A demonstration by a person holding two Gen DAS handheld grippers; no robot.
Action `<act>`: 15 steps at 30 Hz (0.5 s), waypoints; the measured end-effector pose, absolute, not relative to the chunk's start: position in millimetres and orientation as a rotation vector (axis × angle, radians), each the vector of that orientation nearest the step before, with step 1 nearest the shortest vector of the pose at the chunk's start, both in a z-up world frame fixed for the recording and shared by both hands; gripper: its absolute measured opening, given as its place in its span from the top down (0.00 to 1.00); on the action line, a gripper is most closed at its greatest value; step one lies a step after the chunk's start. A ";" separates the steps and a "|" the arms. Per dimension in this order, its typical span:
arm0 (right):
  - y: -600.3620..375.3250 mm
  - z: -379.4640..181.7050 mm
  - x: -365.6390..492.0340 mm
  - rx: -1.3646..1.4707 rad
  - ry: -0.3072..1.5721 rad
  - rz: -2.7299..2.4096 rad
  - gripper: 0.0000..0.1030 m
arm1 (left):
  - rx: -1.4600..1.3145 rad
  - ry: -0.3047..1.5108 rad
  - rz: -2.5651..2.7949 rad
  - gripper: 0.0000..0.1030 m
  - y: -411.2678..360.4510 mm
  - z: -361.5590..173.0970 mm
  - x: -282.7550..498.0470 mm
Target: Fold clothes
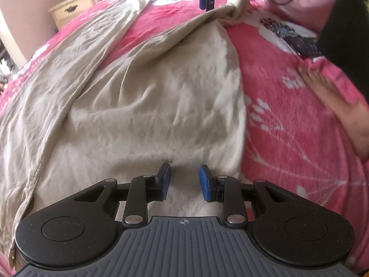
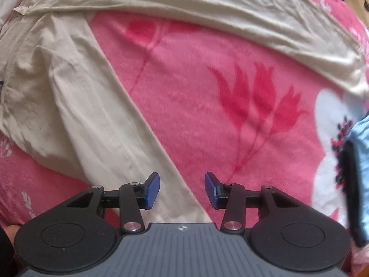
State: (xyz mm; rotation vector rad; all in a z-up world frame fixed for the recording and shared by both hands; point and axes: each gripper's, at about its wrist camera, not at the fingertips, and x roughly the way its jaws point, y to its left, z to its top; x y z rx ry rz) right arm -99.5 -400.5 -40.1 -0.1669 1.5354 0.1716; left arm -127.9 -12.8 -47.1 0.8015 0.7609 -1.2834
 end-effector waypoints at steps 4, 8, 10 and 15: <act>-402.3 -50.7 -110.5 -0.183 1.566 0.169 0.56 | 0.784 0.774 -1.281 0.73 -14.9 -48.5 -124.3; -401.9 -58.7 -117.5 -0.164 1.575 0.157 0.56 | 0.777 0.772 -1.287 0.73 -14.0 -49.6 -123.5; -397.6 -58.9 -118.8 -0.162 1.593 0.162 0.63 | 0.774 0.768 -1.279 0.73 -13.9 -50.3 -124.7; -376.1 -51.1 -125.4 -0.267 1.592 0.178 0.97 | 0.767 0.766 -1.260 0.73 -14.1 -50.9 -126.7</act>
